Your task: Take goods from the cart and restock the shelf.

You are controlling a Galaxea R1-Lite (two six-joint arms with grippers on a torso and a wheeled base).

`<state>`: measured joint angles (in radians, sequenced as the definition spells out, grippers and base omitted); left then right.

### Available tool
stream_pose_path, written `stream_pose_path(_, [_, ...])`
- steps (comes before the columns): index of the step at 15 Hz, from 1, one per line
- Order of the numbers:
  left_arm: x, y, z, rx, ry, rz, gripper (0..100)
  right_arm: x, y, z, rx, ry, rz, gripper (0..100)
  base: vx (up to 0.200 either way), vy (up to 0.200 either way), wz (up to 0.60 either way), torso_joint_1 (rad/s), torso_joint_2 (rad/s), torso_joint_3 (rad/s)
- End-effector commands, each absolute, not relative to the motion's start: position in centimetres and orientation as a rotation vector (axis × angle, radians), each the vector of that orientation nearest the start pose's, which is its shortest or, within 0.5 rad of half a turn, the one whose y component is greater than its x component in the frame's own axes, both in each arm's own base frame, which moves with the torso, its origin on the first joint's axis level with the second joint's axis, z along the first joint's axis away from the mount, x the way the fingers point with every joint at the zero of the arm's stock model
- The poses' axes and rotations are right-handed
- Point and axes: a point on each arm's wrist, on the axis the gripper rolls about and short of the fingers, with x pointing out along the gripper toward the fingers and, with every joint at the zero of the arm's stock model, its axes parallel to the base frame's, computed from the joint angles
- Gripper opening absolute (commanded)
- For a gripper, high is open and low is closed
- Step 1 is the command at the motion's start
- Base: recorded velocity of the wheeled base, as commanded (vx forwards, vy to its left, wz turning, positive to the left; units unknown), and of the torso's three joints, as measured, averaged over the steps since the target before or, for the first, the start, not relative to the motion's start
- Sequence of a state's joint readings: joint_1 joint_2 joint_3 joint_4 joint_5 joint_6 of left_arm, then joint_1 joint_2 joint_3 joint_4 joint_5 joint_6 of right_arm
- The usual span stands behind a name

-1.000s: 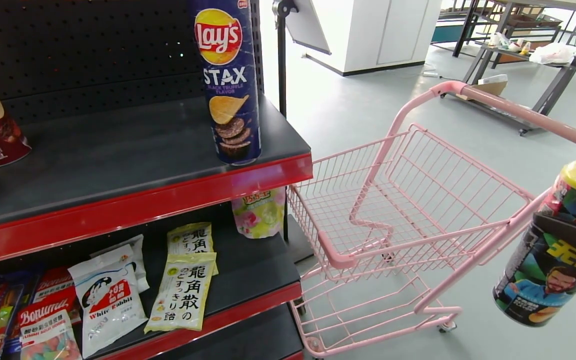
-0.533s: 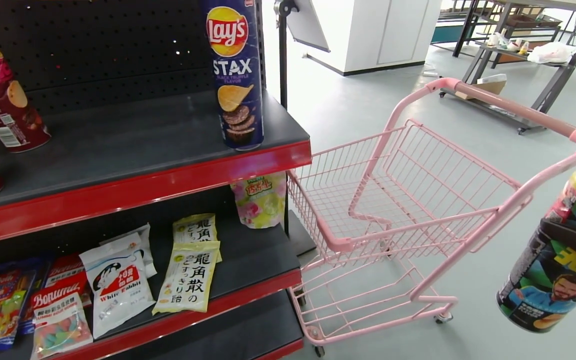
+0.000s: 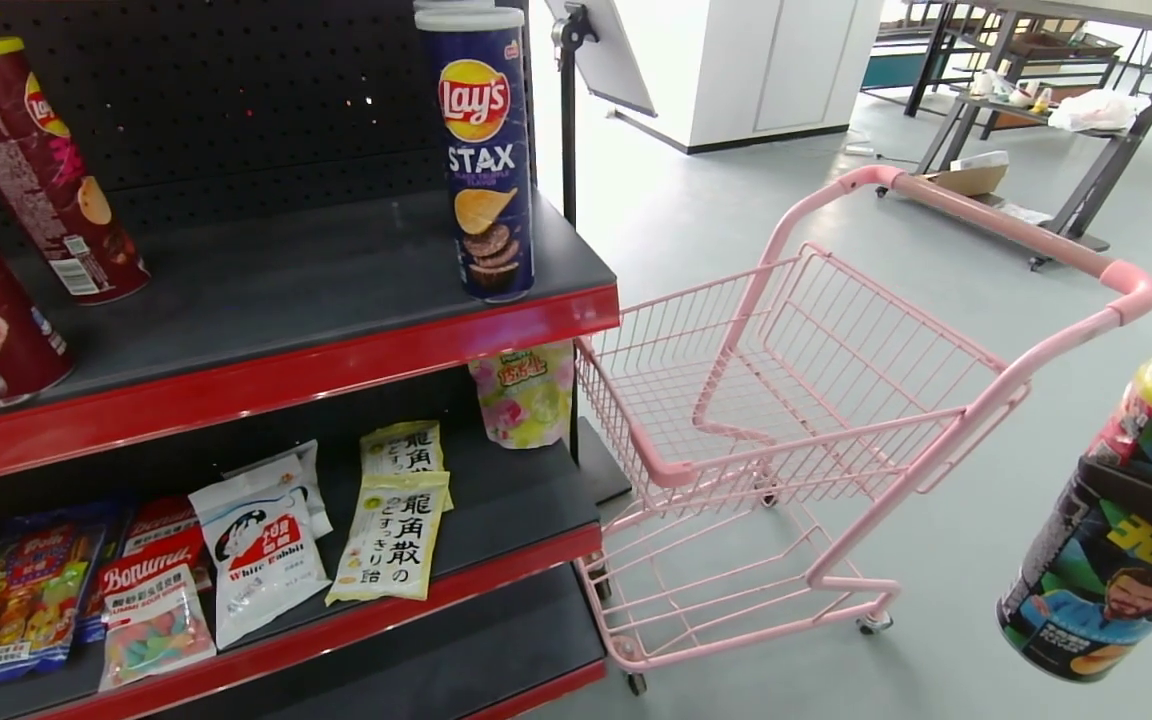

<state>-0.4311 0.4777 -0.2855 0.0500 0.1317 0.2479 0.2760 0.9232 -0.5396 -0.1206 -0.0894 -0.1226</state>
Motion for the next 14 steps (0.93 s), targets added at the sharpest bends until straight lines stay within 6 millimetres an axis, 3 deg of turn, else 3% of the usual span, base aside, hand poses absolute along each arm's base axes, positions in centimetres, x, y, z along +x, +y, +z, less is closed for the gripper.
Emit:
stream_pose_path(1, [1.82, -0.51, 15.34, 0.314, 0.199, -0.326, 100, 10.49, 2.76, 21.62, -0.172, 0.253, 0.202, 0, 0.0, 0.0, 0.0, 0.163, -0.5, -0.305])
stream_pose_path(12, [1.8, -0.5, 15.4, 0.316, 0.194, -0.326, 100, 10.73, 2.83, 21.65, -0.19, 0.256, 0.203, 0, 0.0, 0.0, 0.0, 0.209, -0.53, -0.321])
stream_pose_path(14, [1.78, -0.49, 15.46, 0.316, 0.189, -0.325, 100, 10.73, 2.82, 21.6, -0.192, 0.257, 0.202, 0, 0.0, 0.0, 0.6, 0.032, -0.06, -0.039])
